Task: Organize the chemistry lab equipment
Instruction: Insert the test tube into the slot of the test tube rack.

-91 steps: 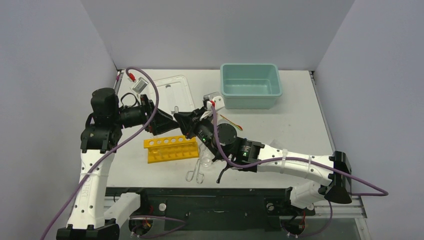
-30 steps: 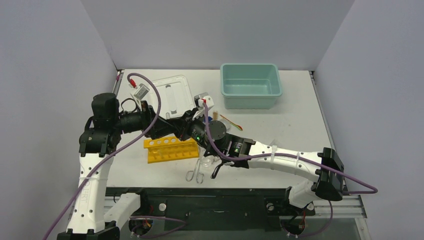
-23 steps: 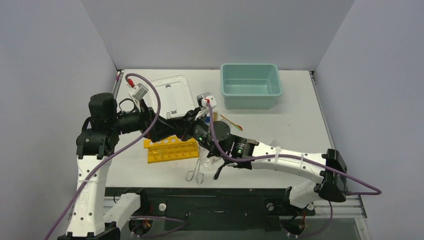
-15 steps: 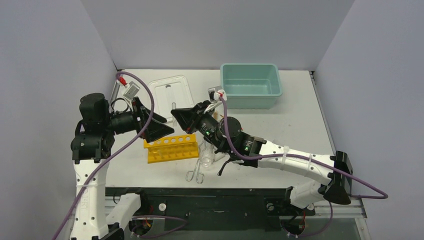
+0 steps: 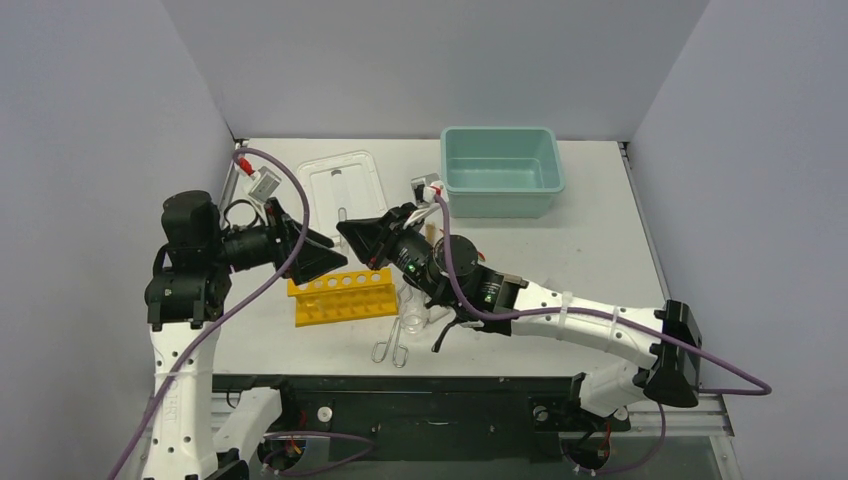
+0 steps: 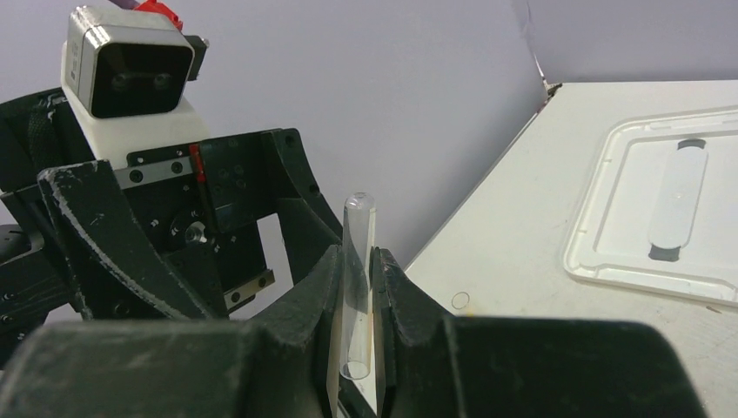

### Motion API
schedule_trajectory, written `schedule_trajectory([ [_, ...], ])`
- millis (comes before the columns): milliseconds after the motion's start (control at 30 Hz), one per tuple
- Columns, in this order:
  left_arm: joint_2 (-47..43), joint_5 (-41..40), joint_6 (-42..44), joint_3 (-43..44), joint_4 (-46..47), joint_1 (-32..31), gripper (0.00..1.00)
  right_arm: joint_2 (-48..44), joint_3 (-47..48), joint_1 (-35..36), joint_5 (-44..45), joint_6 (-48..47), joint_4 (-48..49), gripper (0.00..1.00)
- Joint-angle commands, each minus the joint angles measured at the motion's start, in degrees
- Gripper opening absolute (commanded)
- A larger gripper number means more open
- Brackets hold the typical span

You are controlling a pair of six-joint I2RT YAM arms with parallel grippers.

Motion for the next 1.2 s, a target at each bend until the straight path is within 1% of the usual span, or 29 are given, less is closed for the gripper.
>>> schedule_trajectory([
  [0,-0.01,-3.85,2.53,-0.16,1.35,0.12,0.72,1.15,2.81,0.79,-1.41,1.09,3.26,0.00],
  [67,0.15,-4.32,2.80,-0.65,1.56,0.05,0.69,1.73,3.34,1.00,-1.63,1.12,3.29,0.00],
  [133,0.40,-4.34,2.98,-1.06,1.75,-0.16,0.62,2.40,4.13,1.26,-1.84,1.08,3.28,0.00],
  [167,0.52,-4.27,3.09,-1.32,1.90,-0.26,0.55,2.90,4.34,1.39,-1.87,1.06,3.27,0.00],
  [233,0.58,-3.97,3.22,-1.69,1.88,-0.44,0.47,3.52,4.92,1.50,-1.88,0.82,3.36,0.00],
  [300,0.58,-3.72,3.78,-1.84,1.24,-0.56,0.45,4.06,5.40,1.52,-1.82,0.71,3.43,0.00],
  [500,0.71,-4.35,5.28,-1.97,0.42,-0.59,0.42,5.50,6.69,1.55,-2.79,1.11,2.98,0.00],
  [700,0.40,-4.81,7.04,-1.85,0.19,-0.59,0.37,5.16,4.76,1.72,-2.54,1.55,1.95,0.00],
  [900,-0.28,-5.05,8.35,-1.82,0.09,-0.59,0.23,4.02,2.60,1.78,-1.67,1.46,1.84,0.00],
  [1033,-0.44,-5.42,8.90,-2.08,-0.19,-0.59,0.11,3.97,2.49,1.66,-1.65,1.22,1.63,0.00],
  [1067,-0.46,-5.52,9.03,-2.02,-0.31,-0.59,0.06,3.88,2.53,1.63,-1.68,1.17,1.29,0.00],
  [1133,-0.47,-5.85,9.73,-1.95,-0.93,-0.59,0.02,3.85,2.85,1.69,-1.97,1.13,0.37,0.00],
  [1167,-0.47,-6.03,10.63,-1.83,-1.69,-0.61,0.00,3.70,3.09,1.54,-2.26,1.08,-0.34,0.02],
])
